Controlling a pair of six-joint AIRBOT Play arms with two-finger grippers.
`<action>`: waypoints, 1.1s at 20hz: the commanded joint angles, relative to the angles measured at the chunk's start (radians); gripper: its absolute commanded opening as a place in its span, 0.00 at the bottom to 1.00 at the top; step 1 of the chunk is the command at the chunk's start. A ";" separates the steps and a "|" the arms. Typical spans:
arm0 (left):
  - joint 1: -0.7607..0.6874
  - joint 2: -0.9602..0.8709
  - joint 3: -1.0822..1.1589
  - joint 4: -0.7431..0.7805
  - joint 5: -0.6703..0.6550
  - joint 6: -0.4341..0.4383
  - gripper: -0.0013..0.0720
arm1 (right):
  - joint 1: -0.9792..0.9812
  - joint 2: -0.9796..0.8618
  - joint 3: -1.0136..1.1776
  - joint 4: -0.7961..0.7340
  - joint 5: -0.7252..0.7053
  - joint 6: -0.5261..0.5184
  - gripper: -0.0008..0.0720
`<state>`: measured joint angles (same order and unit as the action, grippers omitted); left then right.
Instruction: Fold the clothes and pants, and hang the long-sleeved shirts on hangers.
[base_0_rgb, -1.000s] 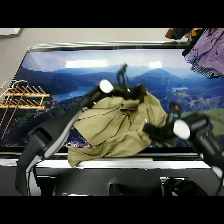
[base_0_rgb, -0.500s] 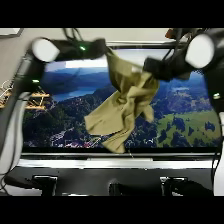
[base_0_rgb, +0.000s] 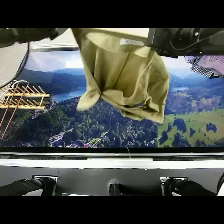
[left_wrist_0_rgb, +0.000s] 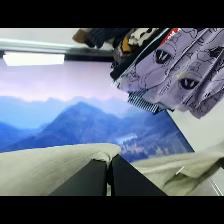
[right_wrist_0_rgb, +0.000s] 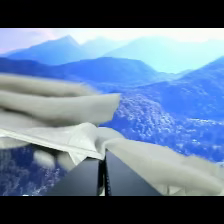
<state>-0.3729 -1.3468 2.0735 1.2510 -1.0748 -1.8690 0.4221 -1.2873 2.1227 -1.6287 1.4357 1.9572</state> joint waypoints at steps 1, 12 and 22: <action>0.003 0.035 -0.012 0.082 -0.214 -0.142 0.04 | -0.001 0.003 -0.029 0.016 0.003 -0.004 0.05; -0.056 0.021 -0.695 0.111 -0.182 -0.251 0.04 | 0.001 -0.002 -0.742 0.117 -0.265 0.103 0.05; -0.068 -0.092 -0.808 0.104 0.041 -0.246 0.14 | -0.002 -0.121 -0.867 0.134 -0.389 0.150 0.42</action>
<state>-0.4385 -1.4220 1.2762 1.3869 -1.1179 -2.1315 0.4183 -1.4063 1.2659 -1.5005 1.0588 2.1056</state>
